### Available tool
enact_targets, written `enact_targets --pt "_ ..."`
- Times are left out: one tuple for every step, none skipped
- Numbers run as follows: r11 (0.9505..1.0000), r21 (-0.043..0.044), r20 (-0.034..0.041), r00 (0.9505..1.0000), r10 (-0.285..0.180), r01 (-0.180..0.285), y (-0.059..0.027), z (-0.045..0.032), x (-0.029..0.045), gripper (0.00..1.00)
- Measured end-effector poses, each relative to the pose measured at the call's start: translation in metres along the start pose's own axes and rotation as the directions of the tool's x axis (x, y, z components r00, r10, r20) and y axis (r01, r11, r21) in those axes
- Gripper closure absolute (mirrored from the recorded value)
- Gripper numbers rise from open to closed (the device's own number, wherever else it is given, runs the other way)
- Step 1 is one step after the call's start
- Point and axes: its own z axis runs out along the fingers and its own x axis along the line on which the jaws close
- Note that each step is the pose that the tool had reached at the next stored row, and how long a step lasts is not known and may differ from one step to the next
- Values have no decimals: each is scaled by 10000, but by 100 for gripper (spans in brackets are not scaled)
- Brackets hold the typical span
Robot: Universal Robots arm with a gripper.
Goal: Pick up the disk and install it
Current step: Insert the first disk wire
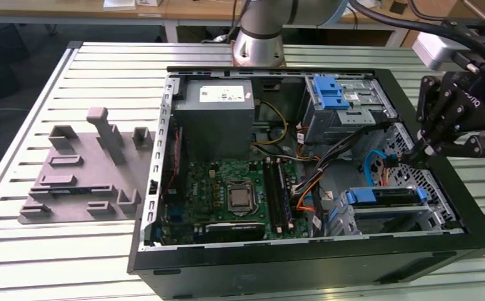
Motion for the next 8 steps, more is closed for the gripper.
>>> enact_targets --pt "10000 -28 0 10000 71 -71 0 2 -6 89" --pt "9999 -57 -1 9999 138 -138 0 4 -12 83" --pt "9997 -89 -2 9998 208 -208 0 6 -17 83" --pt "9995 -134 -4 9996 270 -270 0 9 -24 83" --pt "9993 -190 -7 9995 313 -313 1 14 -34 83" --pt "9991 -249 -13 9994 346 -346 1 19 -47 82" --pt "9988 -307 -17 9993 371 -371 0 25 -60 82" --pt "9986 -361 -21 9992 391 -392 -4 34 -75 75"
